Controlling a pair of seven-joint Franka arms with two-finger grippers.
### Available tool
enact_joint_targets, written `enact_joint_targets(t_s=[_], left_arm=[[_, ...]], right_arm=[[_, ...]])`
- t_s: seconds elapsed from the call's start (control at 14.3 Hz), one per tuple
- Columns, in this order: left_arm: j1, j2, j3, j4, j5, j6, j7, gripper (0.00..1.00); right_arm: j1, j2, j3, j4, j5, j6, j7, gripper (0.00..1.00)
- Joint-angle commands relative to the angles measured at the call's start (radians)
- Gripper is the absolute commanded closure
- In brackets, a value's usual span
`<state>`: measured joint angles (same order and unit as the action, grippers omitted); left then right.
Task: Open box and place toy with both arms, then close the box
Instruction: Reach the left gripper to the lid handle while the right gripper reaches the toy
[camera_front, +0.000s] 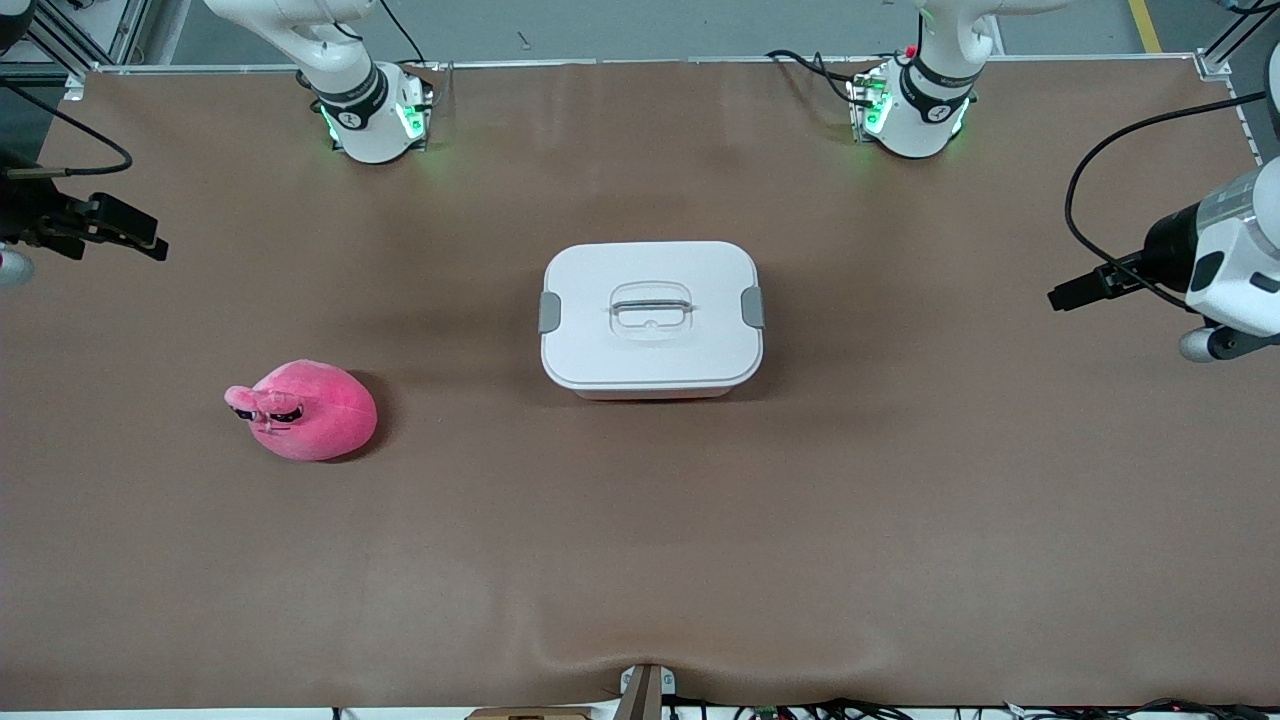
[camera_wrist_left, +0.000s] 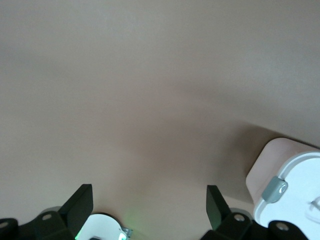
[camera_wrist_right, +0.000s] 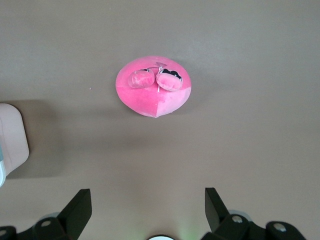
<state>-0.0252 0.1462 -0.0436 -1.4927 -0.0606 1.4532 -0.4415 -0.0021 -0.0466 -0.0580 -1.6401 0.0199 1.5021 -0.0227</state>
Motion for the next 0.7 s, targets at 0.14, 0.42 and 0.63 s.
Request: enact_joint_targets(t_s=[0.14,0.42,0.63], left_arm=[[-0.044,0.018,-0.004,0.026,-0.047,0.001,-0.190,0.00],[-0.131,0.029,-0.005,0.026,-0.048,0.012,-0.434,0.00],[-0.189,0.038,-0.005,0.026,-0.053,0.026,-0.584,0.00]], right_arm=[[-0.002,0.008,0.004,0.005,-0.005,0.006,0.006,0.00],[-0.001,0.019,0.004,0.006,-0.005,0.010,0.004,0.00],[-0.001,0.033,0.004,0.006,-0.003,0.026,0.006,0.00]])
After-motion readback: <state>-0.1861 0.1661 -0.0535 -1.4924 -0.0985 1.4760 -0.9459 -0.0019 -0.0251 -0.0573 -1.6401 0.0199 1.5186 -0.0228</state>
